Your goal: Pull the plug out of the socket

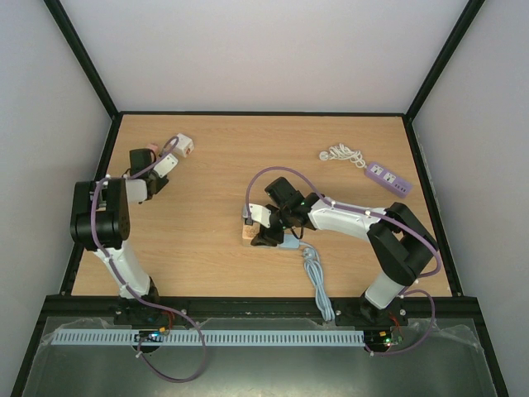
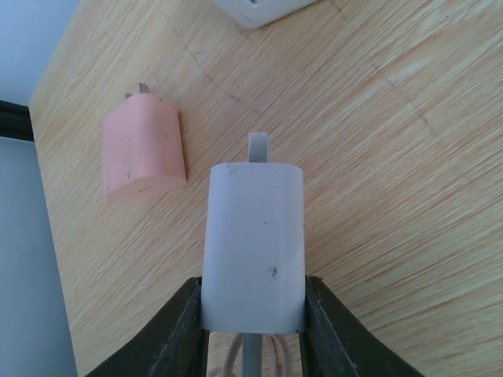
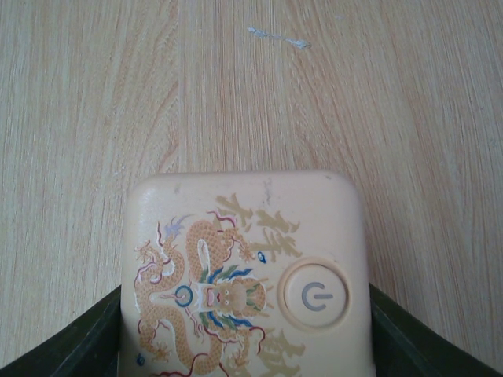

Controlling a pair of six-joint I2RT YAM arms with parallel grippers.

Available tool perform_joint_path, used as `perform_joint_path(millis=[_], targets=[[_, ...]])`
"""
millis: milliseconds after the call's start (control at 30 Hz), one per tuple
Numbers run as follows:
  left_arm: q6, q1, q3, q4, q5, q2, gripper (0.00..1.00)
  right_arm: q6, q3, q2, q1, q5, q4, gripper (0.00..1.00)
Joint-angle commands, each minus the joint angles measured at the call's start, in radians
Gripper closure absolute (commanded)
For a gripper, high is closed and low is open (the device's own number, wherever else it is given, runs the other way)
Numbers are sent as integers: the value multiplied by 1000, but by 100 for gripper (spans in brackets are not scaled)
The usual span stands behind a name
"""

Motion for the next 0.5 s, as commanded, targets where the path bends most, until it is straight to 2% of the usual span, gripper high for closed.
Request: perform_joint_path(millis=[0, 100, 233, 367, 467], targets=[[-24, -14, 0, 11, -29, 12, 80, 24, -10, 41, -27, 138, -143, 86], [-33, -13, -17, -17, 4, -8, 72, 28, -3, 46, -27, 140, -142, 84], [-41, -14, -18, -98, 66, -48, 53, 32, 7, 54, -27, 143, -140, 83], [-47, -13, -20, -161, 119, -103, 43, 38, 21, 65, -24, 143, -141, 83], [-49, -9, -20, -230, 218, -164, 38, 40, 27, 71, -24, 146, -140, 83]])
